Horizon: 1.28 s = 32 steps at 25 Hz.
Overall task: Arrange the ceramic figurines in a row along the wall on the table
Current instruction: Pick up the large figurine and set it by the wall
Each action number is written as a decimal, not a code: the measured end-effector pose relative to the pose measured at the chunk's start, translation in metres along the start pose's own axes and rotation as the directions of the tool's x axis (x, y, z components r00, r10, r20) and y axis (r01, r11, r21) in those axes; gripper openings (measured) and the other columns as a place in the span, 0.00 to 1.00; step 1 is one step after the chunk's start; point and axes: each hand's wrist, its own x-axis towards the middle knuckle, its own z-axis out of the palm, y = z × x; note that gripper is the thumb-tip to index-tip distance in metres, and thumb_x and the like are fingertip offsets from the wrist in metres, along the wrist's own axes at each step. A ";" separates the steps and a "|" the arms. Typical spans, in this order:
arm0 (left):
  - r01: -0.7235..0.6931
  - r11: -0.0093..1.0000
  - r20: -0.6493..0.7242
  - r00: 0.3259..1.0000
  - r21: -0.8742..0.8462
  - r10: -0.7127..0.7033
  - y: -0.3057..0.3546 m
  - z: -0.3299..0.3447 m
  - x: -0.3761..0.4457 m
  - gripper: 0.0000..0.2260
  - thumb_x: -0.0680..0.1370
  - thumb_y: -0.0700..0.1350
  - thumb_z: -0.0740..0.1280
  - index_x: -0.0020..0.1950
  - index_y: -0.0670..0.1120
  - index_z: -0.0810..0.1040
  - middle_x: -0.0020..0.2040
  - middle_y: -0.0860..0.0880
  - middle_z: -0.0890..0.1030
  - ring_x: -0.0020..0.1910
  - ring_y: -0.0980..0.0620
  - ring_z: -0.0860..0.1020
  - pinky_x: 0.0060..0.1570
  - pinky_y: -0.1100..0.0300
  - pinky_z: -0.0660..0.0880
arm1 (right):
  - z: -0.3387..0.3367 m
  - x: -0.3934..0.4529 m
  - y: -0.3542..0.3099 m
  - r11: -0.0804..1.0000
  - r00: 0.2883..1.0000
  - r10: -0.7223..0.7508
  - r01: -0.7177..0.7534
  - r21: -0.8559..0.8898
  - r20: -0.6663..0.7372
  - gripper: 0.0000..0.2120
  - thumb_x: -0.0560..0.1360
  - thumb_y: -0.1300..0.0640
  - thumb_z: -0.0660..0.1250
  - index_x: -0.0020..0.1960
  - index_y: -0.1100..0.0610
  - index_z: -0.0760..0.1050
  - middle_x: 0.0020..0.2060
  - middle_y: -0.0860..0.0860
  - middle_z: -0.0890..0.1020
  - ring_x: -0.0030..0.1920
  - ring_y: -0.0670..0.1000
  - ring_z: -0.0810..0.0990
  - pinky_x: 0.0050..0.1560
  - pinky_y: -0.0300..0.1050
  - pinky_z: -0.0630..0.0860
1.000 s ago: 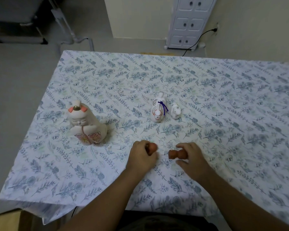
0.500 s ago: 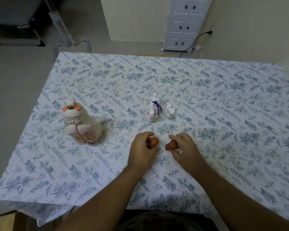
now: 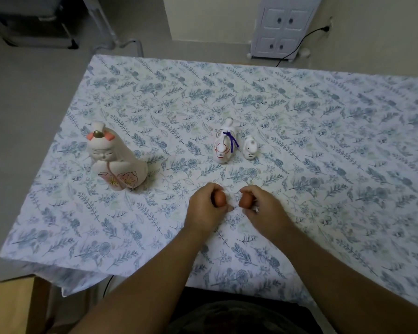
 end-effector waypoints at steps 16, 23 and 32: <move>-0.118 0.990 -0.554 0.831 -0.078 0.055 -0.067 -0.220 -0.032 0.22 0.79 0.56 0.68 0.71 0.54 0.68 0.66 0.58 0.71 0.68 0.55 0.70 0.64 0.49 0.72 | 0.100 0.060 -0.216 0.967 0.960 -0.242 0.250 -0.042 0.142 0.38 0.74 0.46 0.74 0.79 0.49 0.62 0.75 0.46 0.69 0.75 0.46 0.64 0.72 0.45 0.63; -0.188 0.883 -0.126 0.981 -0.430 0.147 -0.060 -0.230 0.009 0.18 0.84 0.50 0.60 0.75 0.55 0.68 0.68 0.58 0.76 0.67 0.59 0.74 0.63 0.57 0.75 | 0.127 0.080 -0.219 0.977 0.983 -0.131 0.106 0.188 0.126 0.39 0.72 0.57 0.77 0.72 0.31 0.63 0.51 0.26 0.79 0.52 0.24 0.76 0.58 0.31 0.76; -0.278 0.812 0.048 0.935 -0.514 0.351 0.103 -0.176 0.033 0.13 0.79 0.61 0.62 0.64 0.66 0.72 0.59 0.65 0.79 0.58 0.64 0.79 0.48 0.71 0.76 | -0.036 0.026 -0.204 0.901 0.915 -0.210 0.318 0.296 -0.346 0.37 0.72 0.53 0.77 0.73 0.31 0.64 0.65 0.34 0.79 0.64 0.39 0.79 0.59 0.33 0.77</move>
